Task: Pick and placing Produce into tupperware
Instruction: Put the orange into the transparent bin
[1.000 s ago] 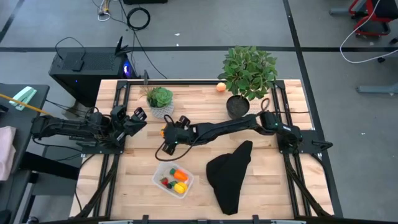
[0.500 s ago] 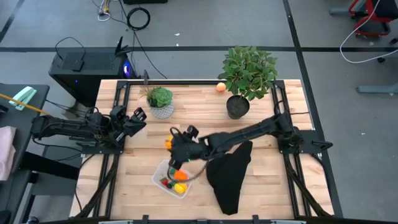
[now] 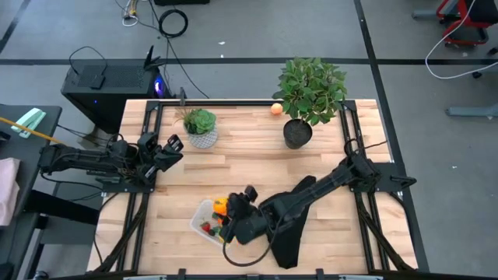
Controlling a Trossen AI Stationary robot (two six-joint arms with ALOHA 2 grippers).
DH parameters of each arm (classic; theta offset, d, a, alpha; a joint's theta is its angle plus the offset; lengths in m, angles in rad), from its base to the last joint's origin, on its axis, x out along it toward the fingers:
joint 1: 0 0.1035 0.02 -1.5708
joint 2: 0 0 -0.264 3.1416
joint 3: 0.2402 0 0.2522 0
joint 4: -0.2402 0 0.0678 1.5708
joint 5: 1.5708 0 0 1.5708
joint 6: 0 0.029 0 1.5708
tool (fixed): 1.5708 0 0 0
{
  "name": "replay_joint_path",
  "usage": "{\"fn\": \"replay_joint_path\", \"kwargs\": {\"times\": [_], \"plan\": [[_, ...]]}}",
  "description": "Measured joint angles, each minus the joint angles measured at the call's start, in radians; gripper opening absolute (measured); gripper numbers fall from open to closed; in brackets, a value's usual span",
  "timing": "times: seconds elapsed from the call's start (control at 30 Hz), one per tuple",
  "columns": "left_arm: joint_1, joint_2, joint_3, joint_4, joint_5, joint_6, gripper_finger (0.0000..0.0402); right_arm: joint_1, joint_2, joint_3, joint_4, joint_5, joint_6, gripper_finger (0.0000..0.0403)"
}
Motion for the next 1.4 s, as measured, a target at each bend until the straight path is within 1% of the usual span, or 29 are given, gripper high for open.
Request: {"fn": "replay_joint_path", "kwargs": {"times": [0.2,0.33,0.47,0.53,0.67,0.77,0.87,1.07,1.23,1.4], "plan": [[0.000,0.000,0.000,0.000,0.000,0.000,0.0043,0.022,0.000,-0.084,0.161,0.016,0.031,0.0245],[0.000,0.000,0.000,-0.001,0.019,-0.001,0.0040,0.016,0.003,-0.099,0.205,0.014,0.025,0.0244],[0.000,0.000,0.000,-0.003,0.033,-0.002,0.0035,0.004,0.037,-0.096,0.299,-0.042,-0.025,0.0245],[0.000,0.000,0.000,-0.003,0.034,-0.002,0.0035,0.002,0.052,-0.095,0.292,-0.067,-0.022,0.0244],[0.000,0.001,0.000,-0.002,0.045,-0.002,0.0040,-0.003,0.088,-0.095,0.317,-0.081,0.020,0.0244],[0.000,0.000,0.000,-0.009,0.050,0.012,0.0043,-0.021,0.121,-0.093,0.377,-0.138,0.047,0.0245],[0.000,0.000,0.000,-0.007,0.051,0.015,0.0042,-0.035,0.143,-0.094,0.391,-0.144,0.074,0.0245],[0.000,0.000,0.000,-0.006,0.051,0.016,0.0035,-0.056,0.144,-0.094,0.402,-0.176,0.072,0.0244],[0.000,0.000,0.000,-0.007,0.051,0.016,0.0039,-0.071,0.145,-0.093,0.399,-0.265,0.063,0.0245],[0.000,0.000,0.000,-0.006,0.051,0.016,0.0043,-0.071,0.145,-0.094,0.389,-0.298,0.097,0.0245]]}}
